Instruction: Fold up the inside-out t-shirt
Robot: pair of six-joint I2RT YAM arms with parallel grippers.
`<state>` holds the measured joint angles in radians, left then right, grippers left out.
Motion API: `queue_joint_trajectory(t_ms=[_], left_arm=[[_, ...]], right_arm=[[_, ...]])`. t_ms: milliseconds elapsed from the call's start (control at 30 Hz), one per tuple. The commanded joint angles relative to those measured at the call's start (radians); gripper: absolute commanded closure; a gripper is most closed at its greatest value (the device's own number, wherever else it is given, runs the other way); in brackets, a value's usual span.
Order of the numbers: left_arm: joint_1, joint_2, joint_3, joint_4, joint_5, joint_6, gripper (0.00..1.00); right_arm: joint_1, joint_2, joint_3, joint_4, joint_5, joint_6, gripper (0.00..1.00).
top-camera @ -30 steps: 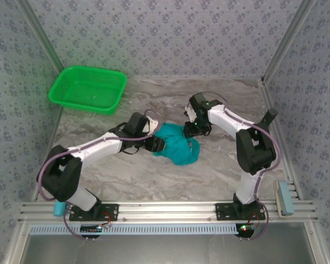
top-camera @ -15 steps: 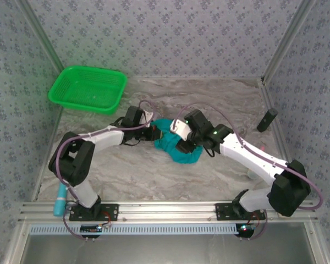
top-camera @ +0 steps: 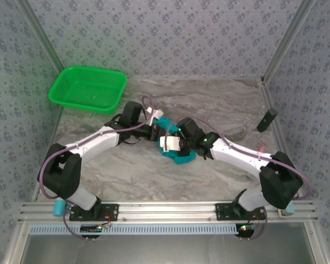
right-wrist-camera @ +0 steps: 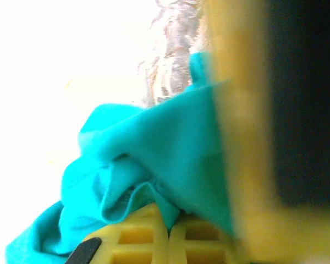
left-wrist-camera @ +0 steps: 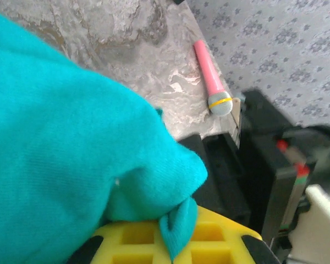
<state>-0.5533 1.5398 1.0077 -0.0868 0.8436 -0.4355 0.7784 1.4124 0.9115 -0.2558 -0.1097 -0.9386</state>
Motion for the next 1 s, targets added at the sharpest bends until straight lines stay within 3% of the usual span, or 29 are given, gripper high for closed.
queue_joint_trajectory(t_ms=[0, 67, 200, 300, 367, 433, 600, 667, 767, 833, 967], left_arm=[[0.053, -0.03, 0.06, -0.022, 0.082, 0.046, 1.0], [0.092, -0.015, 0.063, -0.03, 0.07, 0.049, 1.0], [0.15, 0.026, 0.022, 0.079, 0.042, -0.081, 0.92], [0.151, 0.047, 0.002, 0.069, 0.019, -0.047, 0.87], [0.157, 0.075, 0.002, 0.027, -0.02, -0.012, 0.81], [0.165, 0.116, 0.003, -0.03, -0.016, 0.014, 0.67], [0.161, 0.084, -0.045, -0.094, -0.041, 0.025, 0.63], [0.161, 0.027, -0.081, -0.11, -0.075, 0.024, 0.61], [0.156, -0.069, -0.129, -0.164, -0.086, 0.025, 0.61], [0.144, -0.146, -0.164, -0.198, -0.109, 0.028, 0.61], [0.086, -0.245, -0.23, -0.247, -0.185, -0.009, 0.58]], right_arm=[[0.015, -0.121, -0.032, -0.077, -0.052, -0.102, 1.0], [0.02, -0.191, -0.046, -0.108, -0.042, -0.11, 1.0], [0.045, -0.328, -0.122, -0.183, -0.072, -0.12, 1.0], [0.108, -0.398, -0.216, -0.224, -0.003, -0.078, 1.0], [0.142, -0.408, -0.253, -0.25, 0.049, -0.031, 1.0], [0.157, -0.379, -0.263, -0.254, 0.051, -0.006, 1.0], [0.134, -0.309, -0.158, -0.3, -0.076, 0.019, 0.96], [0.087, -0.35, -0.141, -0.277, -0.211, 0.067, 0.9], [-0.026, -0.425, -0.134, -0.208, -0.456, 0.173, 0.65], [-0.073, -0.452, -0.126, -0.176, -0.472, 0.239, 0.56], [-0.081, -0.411, -0.057, -0.239, -0.355, 0.26, 0.44]])
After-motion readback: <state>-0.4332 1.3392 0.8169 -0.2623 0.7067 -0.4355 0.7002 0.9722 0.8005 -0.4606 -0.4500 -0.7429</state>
